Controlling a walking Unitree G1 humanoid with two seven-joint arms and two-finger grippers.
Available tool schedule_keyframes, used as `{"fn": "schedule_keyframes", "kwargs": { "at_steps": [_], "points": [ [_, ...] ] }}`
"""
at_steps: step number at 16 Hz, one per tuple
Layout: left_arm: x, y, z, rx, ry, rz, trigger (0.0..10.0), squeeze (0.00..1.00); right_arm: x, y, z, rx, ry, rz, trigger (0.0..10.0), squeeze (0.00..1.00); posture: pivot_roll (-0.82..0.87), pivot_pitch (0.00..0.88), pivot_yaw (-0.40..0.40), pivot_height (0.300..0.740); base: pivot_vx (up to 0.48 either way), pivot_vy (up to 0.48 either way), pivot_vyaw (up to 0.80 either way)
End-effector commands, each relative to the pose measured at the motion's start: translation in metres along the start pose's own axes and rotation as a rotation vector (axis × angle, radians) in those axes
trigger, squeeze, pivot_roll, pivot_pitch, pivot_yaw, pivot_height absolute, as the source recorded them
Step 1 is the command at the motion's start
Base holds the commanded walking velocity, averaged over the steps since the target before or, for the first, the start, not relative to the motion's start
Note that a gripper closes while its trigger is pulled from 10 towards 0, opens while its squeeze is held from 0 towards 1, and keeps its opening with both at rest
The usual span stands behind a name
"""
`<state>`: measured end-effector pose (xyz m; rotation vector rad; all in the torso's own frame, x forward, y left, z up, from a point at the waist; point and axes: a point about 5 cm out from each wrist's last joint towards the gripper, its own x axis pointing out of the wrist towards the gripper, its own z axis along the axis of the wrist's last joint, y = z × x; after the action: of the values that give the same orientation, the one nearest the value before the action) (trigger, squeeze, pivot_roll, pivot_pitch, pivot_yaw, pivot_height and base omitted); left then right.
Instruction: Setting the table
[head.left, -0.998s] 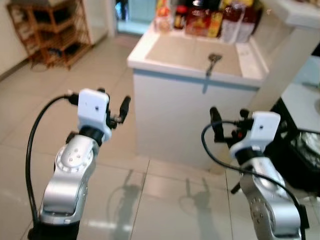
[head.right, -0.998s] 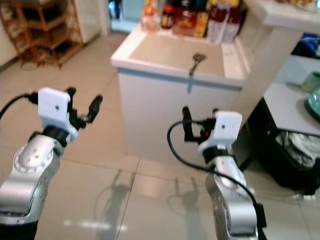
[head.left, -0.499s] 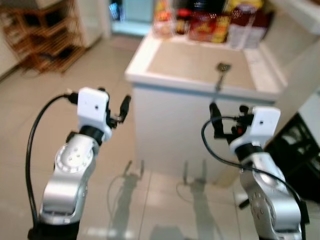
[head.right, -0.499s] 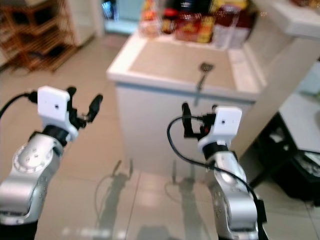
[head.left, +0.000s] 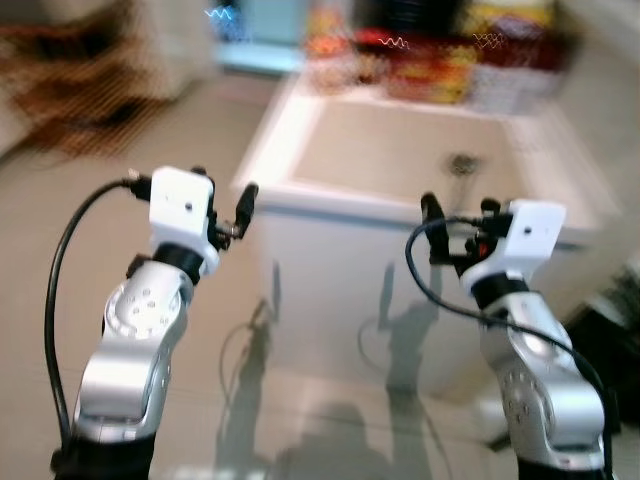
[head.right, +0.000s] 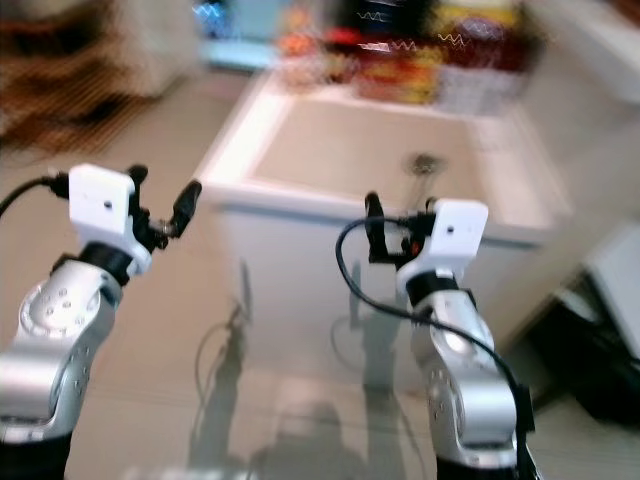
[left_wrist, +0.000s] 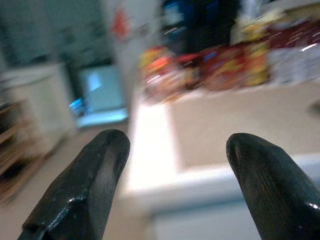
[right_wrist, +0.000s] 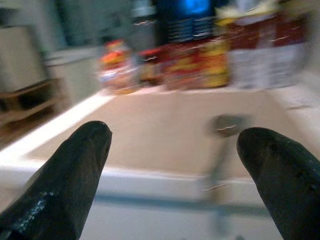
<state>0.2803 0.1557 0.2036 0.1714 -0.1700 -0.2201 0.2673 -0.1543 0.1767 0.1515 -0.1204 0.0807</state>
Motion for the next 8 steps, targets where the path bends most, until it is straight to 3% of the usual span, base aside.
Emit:
{"fn": "schedule_keyframes", "kwargs": {
  "at_steps": [1, 4, 6, 8],
  "points": [
    [0.000, -0.008, -0.002, -0.011, 0.011, -0.032, 10.0, 0.00, -0.001, -0.007, 0.004, -0.011, 0.003, -0.031, 10.0, 0.00, 0.07, 0.005, -0.032, 0.740, 0.480, 0.000, 0.00],
    [0.000, -0.011, -0.001, -0.013, 0.008, -0.053, 10.0, 0.00, 0.002, -0.011, 0.007, -0.026, 0.032, -0.084, 10.0, 0.00, 0.06, 0.007, -0.027, 0.740, 0.480, 0.000, 0.00],
    [0.001, -0.014, -0.001, -0.014, 0.012, -0.072, 10.0, 0.00, 0.000, -0.011, 0.011, -0.014, 0.022, -0.083, 10.0, 0.00, 0.06, 0.008, -0.021, 0.740, 0.480, 0.000, -0.68],
    [0.001, -0.019, -0.004, 0.007, 0.027, -0.096, 10.0, 0.00, -0.004, -0.008, 0.012, -0.020, 0.033, -0.055, 10.0, 0.00, 0.05, 0.013, -0.017, 0.740, 0.154, 0.000, 0.00]
  ]
}}
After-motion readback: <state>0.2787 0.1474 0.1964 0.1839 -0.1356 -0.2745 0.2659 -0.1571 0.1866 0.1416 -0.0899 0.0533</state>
